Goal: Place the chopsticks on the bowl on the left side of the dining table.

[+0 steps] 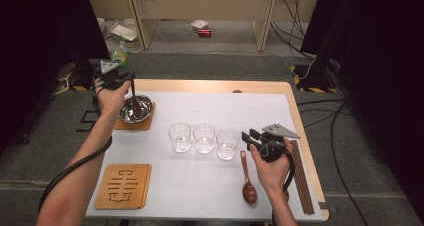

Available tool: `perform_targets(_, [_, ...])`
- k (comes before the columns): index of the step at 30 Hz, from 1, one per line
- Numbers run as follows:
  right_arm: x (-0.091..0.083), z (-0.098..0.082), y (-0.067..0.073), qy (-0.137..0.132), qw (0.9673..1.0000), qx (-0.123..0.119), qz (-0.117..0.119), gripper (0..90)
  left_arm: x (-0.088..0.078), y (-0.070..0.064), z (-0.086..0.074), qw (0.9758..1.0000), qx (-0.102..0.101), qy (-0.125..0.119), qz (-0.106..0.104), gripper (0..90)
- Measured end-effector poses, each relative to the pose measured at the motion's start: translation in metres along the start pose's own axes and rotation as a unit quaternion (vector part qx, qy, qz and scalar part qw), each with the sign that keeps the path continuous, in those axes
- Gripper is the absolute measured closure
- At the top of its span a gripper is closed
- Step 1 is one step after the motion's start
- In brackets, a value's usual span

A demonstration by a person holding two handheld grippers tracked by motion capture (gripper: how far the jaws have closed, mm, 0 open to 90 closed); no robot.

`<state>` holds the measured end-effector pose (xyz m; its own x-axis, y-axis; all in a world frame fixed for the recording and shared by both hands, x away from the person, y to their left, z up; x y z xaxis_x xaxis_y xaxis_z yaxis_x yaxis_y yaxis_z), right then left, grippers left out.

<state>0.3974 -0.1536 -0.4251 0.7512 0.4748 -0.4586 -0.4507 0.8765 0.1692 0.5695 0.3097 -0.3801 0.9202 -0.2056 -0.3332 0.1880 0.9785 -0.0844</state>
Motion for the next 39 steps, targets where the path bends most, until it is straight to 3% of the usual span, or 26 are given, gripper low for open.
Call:
perform_targets(12, [0.000, -0.001, -0.001, 0.000, 1.0000, 0.000, -0.001, 63.1, 0.007, 0.012, -0.007, 0.9996, -0.021, 0.012, 0.017, 74.5])
perform_targets(22, [0.001, -0.001, -0.001, 0.001, 1.0000, -0.001, -0.002, 62.9, 0.014, 0.015, -0.010, 0.9992, -0.026, 0.017, 0.024, 74.3])
perform_targets(39, [0.003, -0.004, -0.006, 0.003, 1.0000, 0.004, -0.004, 62.6, 0.025, 0.034, -0.014, 0.9963, -0.056, 0.028, 0.059, 73.2])
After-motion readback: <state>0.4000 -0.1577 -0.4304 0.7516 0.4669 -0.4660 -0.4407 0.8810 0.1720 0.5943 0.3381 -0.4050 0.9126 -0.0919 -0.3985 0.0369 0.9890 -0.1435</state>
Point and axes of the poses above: each handheld gripper's, and its own axes: x roughly forward along the jaws, z roughly out of its top, y roughly to its left, the point moved 3 cm from there along x, roughly forward along the jaws, and after that the axes turned 1 degree about -z, right-handed, at the moved point
